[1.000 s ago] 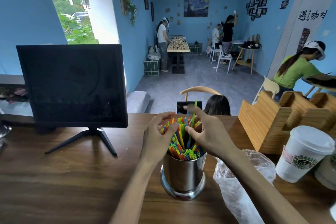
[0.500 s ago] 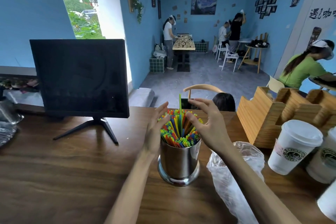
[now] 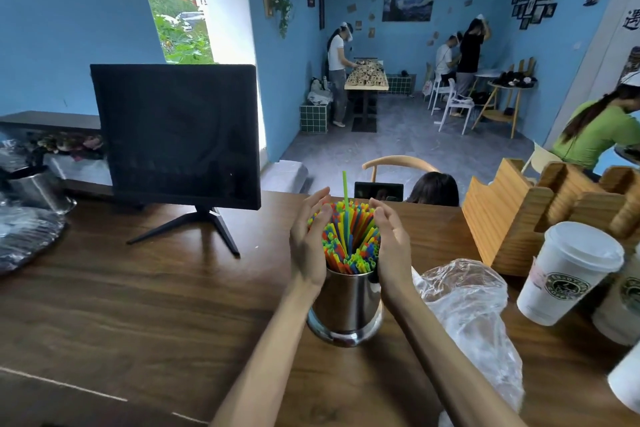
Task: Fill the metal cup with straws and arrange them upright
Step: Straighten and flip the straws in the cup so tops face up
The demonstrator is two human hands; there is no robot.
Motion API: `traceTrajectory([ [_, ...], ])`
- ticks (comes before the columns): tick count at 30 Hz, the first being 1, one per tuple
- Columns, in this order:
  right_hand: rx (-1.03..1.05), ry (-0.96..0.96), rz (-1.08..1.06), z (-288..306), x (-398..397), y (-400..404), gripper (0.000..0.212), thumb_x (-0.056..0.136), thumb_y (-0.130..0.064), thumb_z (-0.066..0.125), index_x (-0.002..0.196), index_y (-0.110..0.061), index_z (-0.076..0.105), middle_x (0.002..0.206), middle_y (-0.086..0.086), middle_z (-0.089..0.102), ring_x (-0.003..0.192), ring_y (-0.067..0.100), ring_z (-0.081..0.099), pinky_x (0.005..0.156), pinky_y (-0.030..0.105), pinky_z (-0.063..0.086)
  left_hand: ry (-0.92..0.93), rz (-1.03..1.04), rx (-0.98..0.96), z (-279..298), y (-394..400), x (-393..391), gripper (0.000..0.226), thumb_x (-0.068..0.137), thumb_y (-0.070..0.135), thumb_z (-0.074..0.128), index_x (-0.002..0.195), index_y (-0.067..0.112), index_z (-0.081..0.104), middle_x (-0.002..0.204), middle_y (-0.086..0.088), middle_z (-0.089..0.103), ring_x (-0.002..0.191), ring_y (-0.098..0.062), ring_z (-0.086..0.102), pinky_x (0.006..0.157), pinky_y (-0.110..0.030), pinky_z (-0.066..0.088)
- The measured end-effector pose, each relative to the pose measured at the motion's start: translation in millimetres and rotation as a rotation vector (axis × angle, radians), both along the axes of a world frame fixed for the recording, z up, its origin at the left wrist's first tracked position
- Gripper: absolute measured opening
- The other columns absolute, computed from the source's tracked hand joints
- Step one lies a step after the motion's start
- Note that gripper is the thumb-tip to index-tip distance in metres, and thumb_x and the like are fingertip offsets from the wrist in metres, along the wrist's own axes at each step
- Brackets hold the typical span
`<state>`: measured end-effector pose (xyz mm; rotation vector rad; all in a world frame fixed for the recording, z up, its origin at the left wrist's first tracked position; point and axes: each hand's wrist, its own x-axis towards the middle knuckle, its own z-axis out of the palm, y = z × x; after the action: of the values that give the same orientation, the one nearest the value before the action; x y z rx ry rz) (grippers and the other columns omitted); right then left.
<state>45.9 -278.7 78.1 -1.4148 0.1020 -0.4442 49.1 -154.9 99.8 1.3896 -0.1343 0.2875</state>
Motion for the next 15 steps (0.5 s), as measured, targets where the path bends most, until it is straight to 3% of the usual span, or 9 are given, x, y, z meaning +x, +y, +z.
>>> traceTrajectory([
  [5, -0.01, 0.008, -0.018, 1.5, -13.0, 15.5, 0.034, 0.087, -0.065, 0.053, 0.111, -0.046, 0.066, 0.111, -0.008, 0.073, 0.106, 0.014, 0.07, 0.096, 0.048, 0.056, 0.002, -0.028, -0.03, -5.6, 13.8, -6.4, 0.038, 0.092, 0.042, 0.058, 0.125, 0.026, 0.067, 0.126, -0.003, 0.069, 0.124, -0.026, 0.062, 0.108, -0.057, 0.046],
  [15, -0.001, -0.02, -0.067, 0.3, -28.1, 39.1, 0.037, 0.085, -0.065, 0.054, 0.113, -0.044, 0.066, 0.109, -0.008, 0.073, 0.102, 0.011, 0.071, 0.093, 0.045, 0.057, -0.032, -0.046, -0.022, -11.1, 32.7, -10.6, 0.049, 0.086, 0.055, 0.06, 0.126, 0.028, 0.066, 0.125, -0.003, 0.069, 0.121, -0.025, 0.064, 0.104, -0.058, 0.049],
])
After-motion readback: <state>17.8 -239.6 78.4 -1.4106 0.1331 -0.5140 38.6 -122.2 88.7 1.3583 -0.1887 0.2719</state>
